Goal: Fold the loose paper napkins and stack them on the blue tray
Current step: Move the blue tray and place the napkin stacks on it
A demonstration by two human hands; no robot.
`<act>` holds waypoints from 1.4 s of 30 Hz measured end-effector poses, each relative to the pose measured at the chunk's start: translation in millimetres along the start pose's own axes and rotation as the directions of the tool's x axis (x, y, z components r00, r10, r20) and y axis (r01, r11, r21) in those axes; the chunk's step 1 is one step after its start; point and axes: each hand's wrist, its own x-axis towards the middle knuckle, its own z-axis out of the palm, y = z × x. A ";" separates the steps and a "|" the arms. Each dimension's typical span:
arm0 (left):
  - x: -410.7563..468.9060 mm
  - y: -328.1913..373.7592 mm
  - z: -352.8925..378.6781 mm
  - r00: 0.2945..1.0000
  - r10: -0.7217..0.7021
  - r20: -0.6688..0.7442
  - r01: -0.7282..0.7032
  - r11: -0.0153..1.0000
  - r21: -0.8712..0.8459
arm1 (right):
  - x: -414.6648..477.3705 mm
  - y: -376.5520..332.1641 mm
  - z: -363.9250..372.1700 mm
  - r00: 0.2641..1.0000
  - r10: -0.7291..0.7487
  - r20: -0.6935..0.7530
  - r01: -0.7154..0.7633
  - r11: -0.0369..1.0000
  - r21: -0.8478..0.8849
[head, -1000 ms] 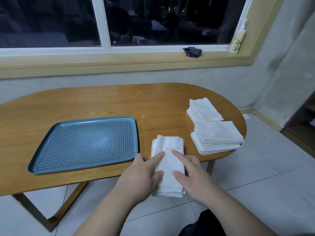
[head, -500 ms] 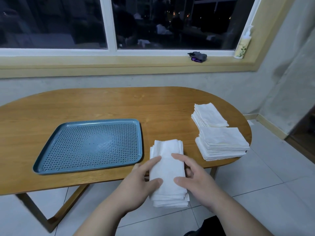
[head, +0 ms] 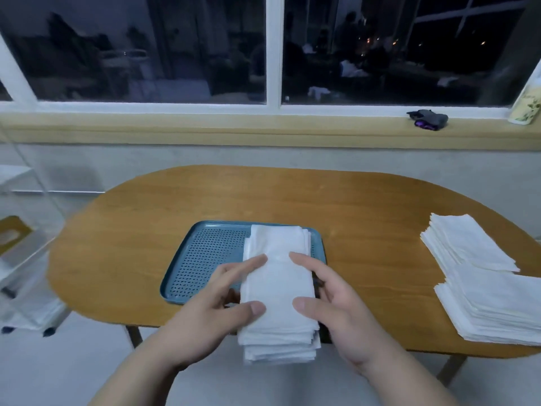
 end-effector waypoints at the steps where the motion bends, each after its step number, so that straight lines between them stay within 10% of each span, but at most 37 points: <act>1: 1.5 -0.5 -13.7 1.000 -0.012 -0.015 0.012 1.000 -0.003 | 12.4 0.9 9.4 1.000 -0.008 0.006 0.008 1.000 -0.010; 14: 74.8 -45.4 -163.5 0.976 -0.217 -0.024 0.212 0.969 -0.128 | 164.1 32.9 104.9 0.995 0.072 -0.070 -0.079 0.991 -0.105; 20: 91.5 -46.7 -173.4 0.971 -0.231 -0.063 0.239 0.952 0.192 | 188.2 45.3 115.1 0.989 0.091 -0.119 -0.123 0.948 -0.295; 24: 97.4 -47.5 -174.1 0.975 -0.204 -0.092 0.213 0.723 0.657 | 192.4 52.2 117.8 0.987 0.030 -0.159 -0.097 0.897 -0.431; 29: 98.7 -51.6 -173.5 0.968 -0.229 -0.105 0.247 0.785 0.568 | 189.0 50.1 113.7 0.984 0.006 -0.177 -0.122 0.747 -0.653; 35: 91.5 -17.1 -142.3 0.978 0.024 -0.206 0.126 0.722 0.680 | 146.9 26.6 77.1 0.972 -0.127 -0.199 -0.011 0.817 -0.576; 42: 108.7 32.9 -20.8 0.968 0.216 0.131 -0.249 0.732 0.634 | 41.7 -4.2 -18.0 0.887 -0.222 -0.405 0.003 0.880 -0.475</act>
